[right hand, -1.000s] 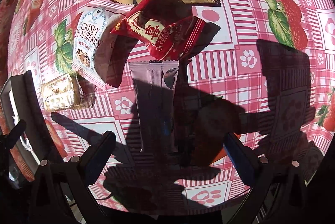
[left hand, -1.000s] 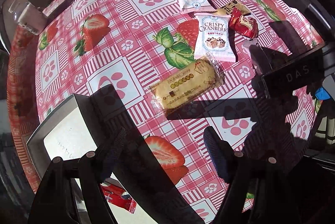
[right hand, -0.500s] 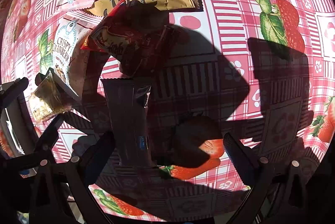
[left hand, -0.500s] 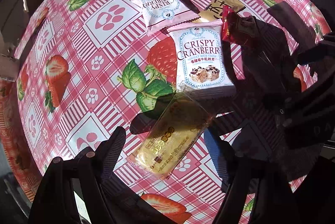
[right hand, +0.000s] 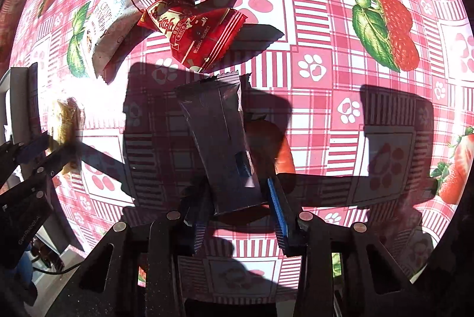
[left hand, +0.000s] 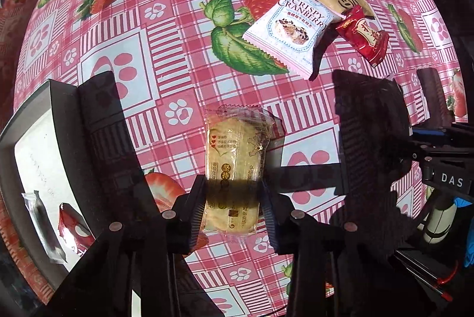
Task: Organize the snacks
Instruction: 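Carry the yellow cake packet and pink packet over the white box with both tools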
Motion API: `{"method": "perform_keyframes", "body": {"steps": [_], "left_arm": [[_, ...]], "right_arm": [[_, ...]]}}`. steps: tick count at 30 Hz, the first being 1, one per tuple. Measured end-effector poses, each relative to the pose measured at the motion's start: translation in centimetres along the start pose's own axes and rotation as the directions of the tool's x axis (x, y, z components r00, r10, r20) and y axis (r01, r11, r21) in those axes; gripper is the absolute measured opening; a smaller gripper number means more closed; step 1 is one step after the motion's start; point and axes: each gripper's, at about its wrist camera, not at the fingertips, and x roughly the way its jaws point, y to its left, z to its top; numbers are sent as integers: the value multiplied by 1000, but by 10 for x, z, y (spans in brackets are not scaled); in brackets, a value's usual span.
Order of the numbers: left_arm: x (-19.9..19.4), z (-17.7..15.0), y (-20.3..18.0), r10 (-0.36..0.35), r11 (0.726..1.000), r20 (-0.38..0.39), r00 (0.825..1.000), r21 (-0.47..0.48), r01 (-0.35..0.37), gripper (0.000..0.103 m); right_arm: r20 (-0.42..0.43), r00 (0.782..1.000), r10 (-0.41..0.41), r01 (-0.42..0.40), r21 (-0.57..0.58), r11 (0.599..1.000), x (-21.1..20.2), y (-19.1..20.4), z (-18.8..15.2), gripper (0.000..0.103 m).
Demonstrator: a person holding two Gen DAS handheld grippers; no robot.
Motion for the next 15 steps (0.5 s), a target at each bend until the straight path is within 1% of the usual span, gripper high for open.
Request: {"method": "perform_keyframes", "body": {"steps": [1, 2, 3, 4, 5, 6, 7, 10, 13, 15], "left_arm": [[0, -4, 2, 4, 1000, -9, 1000, -8, -4, 49], [-1, -8, 3, 10, 1000, -8, 1000, -9, -11, 54], [-4, -11, 5, 20, 1000, 3, 1000, -8, -20, 65], [-8, -13, 7, 33, 999, 21, 999, -4, -33, 75], [-12, -13, 8, 45, 999, 42, 998, 4, -46, 77], [-17, -14, 8, 54, 998, 57, 997, 15, -55, 78], [-18, -12, 8, 56, 998, 58, 997, 24, -58, 79], [-16, 4, 10, 48, 998, 34, 998, 34, -49, 79], [-9, 12, 9, 61, 998, 16, 998, 15, -61, 79], [-4, 15, 6, 46, 999, 2, 999, -11, -46, 79]], "right_arm": [[-7, 1000, 10, -9, 7, 1000, 0, -6, -7, 41], [-14, 999, 35, -35, 21, 999, 0, -12, -13, 42], [-20, 998, 56, -55, 39, 998, -1, -19, -18, 57], [-17, 998, 63, -62, 58, 996, -1, -28, -23, 82], [-5, 998, 56, -55, 75, 996, -4, -33, -26, 90], [6, 999, 50, -51, 89, 995, -6, -38, -28, 92], [8, 999, 52, -53, 108, 993, -8, -42, -29, 92], [10, 998, 62, -63, 149, 987, -11, -51, -28, 92], [22, 998, 54, -57, 127, 990, -15, -41, -18, 92], [36, 999, 30, -33, 80, 996, -16, -19, -4, 92]]}}
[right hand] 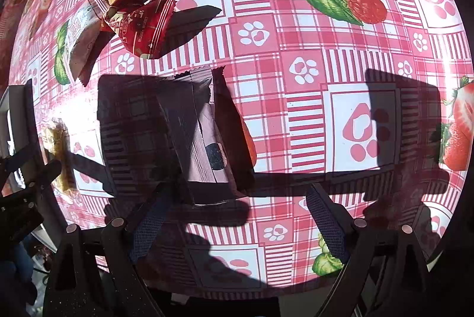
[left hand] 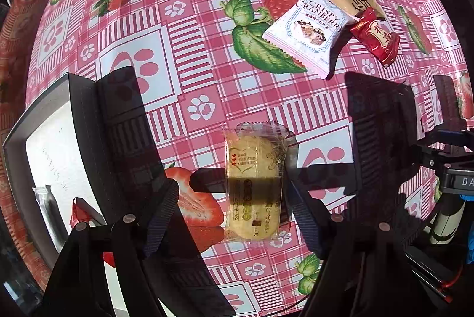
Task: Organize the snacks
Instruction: 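Carry the yellow cake packet and pink packet over the white box with both tools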
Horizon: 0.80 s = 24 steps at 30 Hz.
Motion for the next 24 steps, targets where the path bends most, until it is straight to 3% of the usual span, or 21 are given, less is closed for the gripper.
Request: {"method": "perform_keyframes", "body": {"steps": [6, 8, 12, 14, 24], "left_arm": [[18, -4, 1, 36, 999, -16, 999, 24, -36, 82], [19, -3, 0, 36, 999, -17, 999, 25, -35, 83], [25, -3, -6, 46, 998, -15, 999, 37, -45, 96], [32, -5, -11, 41, 999, -40, 998, 28, -40, 103], [38, -11, -12, 27, 1000, -18, 999, 5, -26, 103]], "right_arm": [[3, 998, -68, 68, -88, 994, 2, 46, 24, 92], [1, 998, -68, 68, -81, 994, 3, 60, 27, 102], [-7, 998, -62, 61, -80, 995, 6, 69, 22, 103], [-10, 998, -57, 56, -83, 995, 6, 66, 17, 103], [-10, 999, -52, 52, -73, 996, 44, 34, 21, 103]]}}
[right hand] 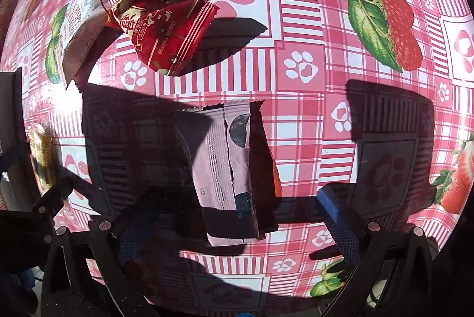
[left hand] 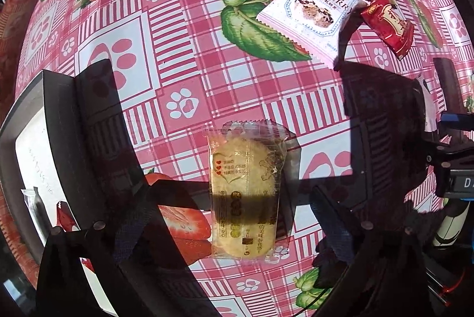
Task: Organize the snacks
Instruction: 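Carry the yellow cake packet and pink packet over the white box with both tools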
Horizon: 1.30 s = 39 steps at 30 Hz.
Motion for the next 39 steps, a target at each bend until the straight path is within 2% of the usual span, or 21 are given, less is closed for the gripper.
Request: {"method": "perform_keyframes", "body": {"steps": [7, 11, 14, 17, 19, 20, 21, 22, 28, 34, 39], "left_arm": [[-8, 3, 5, 0, 1000, -17, 1000, -10, 0, 103], [-4, 11, 4, 4, 1000, -53, 999, -16, -4, 103], [-4, 14, -1, 1, 1000, -64, 998, -2, -2, 98], [-14, 11, -12, 6, 999, -52, 999, 38, -4, 80], [-18, 11, -20, 9, 998, -41, 999, 66, -6, 57], [-21, 11, -23, 10, 997, -35, 999, 77, -7, 49], [-22, 11, -25, 4, 996, -35, 999, 84, -1, 39], [-23, 11, -27, -17, 996, -42, 999, 85, 20, 39], [-52, 4, -33, -78, 991, 20, 997, 112, 75, 39], [-89, -6, -25, -101, 990, 90, 991, 109, 91, 39], [-107, -12, -3, -90, 993, 139, 986, 87, 78, 39]], "right_arm": [[14, 1000, 1, -2, 7, 1000, 4, -5, 0, 103], [-19, 1000, 0, 0, 4, 1000, 7, -7, 3, 103], [-17, 1000, -9, 9, -14, 1000, 5, -6, 0, 100], [5, 1000, -12, 12, -41, 999, -5, -1, -3, 81], [18, 1000, -15, 16, -56, 998, -10, 1, -4, 62], [28, 999, -14, 16, -60, 998, -13, 2, -5, 55], [39, 999, -13, 15, -63, 998, -16, 2, -5, 31], [38, 999, 1, 1, -62, 998, -18, 2, -4, 25], [49, 994, 98, -97, -20, 995, -33, -2, -13, 25], [76, 978, 194, -196, 25, 980, -52, -3, -25, 25], [87, 965, 246, -250, 34, 968, -69, 6, -27, 25]]}}
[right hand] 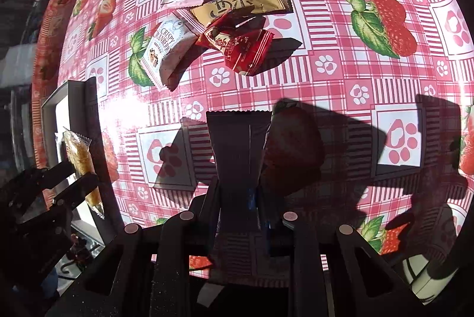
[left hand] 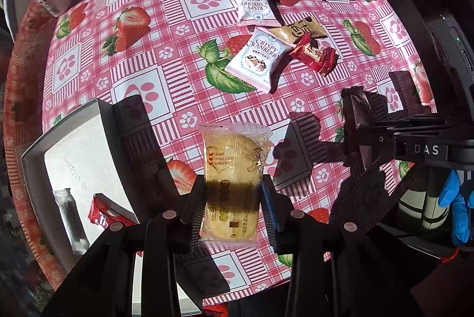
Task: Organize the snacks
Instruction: 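Carry the yellow cake packet and pink packet over the white box with both tools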
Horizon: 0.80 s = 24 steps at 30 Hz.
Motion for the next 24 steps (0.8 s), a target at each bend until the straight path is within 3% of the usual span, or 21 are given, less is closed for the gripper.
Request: {"method": "perform_keyframes", "body": {"steps": [7, 24], "left_arm": [[-19, -22, 30, 15, 998, 48, 999, -66, -12, 39], [-31, -51, 82, 16, 978, 81, 997, -211, 1, 39]], "right_arm": [[14, 1000, 3, -2, -72, 997, -1, 41, 6, 25], [29, 999, -18, 24, -227, 974, 2, 98, 12, 25]]}}
